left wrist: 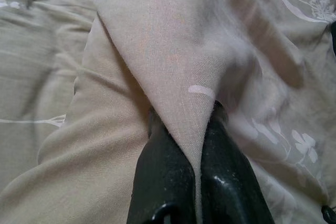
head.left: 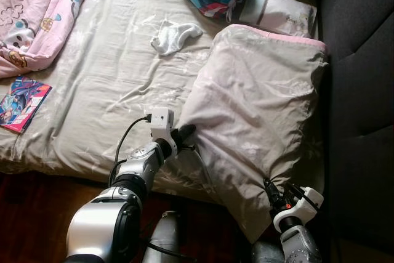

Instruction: Clean up the room

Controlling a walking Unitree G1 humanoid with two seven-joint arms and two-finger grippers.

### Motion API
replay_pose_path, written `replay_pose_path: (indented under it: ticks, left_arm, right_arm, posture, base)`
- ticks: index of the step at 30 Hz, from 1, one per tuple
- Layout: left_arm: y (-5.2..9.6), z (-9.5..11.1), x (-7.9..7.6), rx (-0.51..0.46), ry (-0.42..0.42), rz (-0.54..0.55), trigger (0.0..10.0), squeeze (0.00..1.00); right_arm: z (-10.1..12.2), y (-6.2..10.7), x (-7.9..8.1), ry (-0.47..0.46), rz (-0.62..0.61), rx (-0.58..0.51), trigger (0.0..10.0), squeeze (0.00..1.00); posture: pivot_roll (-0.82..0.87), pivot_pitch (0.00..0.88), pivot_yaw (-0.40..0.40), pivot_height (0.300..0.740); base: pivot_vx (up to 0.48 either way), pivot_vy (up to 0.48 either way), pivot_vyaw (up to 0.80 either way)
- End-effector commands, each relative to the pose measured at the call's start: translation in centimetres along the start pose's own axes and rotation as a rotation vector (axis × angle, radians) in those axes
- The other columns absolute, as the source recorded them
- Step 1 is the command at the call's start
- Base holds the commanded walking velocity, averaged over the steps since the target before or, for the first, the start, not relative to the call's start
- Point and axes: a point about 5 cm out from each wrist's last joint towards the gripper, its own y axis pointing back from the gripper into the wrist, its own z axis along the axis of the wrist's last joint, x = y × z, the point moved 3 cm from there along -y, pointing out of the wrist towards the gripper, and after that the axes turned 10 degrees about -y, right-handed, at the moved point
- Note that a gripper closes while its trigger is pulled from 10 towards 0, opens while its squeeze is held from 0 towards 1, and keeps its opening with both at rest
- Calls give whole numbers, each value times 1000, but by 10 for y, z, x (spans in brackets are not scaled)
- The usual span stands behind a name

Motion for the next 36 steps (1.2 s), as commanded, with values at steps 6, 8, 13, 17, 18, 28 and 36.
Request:
replay_pose_path:
  ticks: [6,8,13,17,18,28,36]
  left_arm:
    - [4,-15,-1,34,23,-14,10000,0]
    - [4,-15,-1,34,22,-14,10000,0]
    - [3,-12,-2,26,13,-15,10000,0]
    - [3,-11,-2,23,9,-14,10000,0]
    - [3,-11,-3,22,11,-20,10000,420]
    - [8,-22,0,77,-46,-36,10000,1000]
    - [29,-53,24,197,-103,63,10000,1000]
  right_arm:
    - [-15,11,-17,-24,-74,39,0,0]
    - [-15,11,-16,-24,-73,40,0,0]
    - [-15,8,-13,-15,-71,46,0,0]
    - [-15,7,-11,-16,-71,46,0,0]
    - [-15,7,-11,-16,-72,45,0,0]
    - [-12,5,-12,-11,-82,38,0,0]
    - [-2,-1,-8,22,-81,9,0,0]
  posture:
    - [32,421,103,740]
    - [31,418,102,740]
    - [30,404,98,740]
    - [30,399,98,740]
    - [30,397,98,740]
    - [35,383,92,740]
    - [38,373,94,740]
  base:
    - [0,0,0]
    - [0,0,0]
    - [0,0,0]
    - [0,0,0]
    - [0,0,0]
    - [0,0,0]
    - [0,0,0]
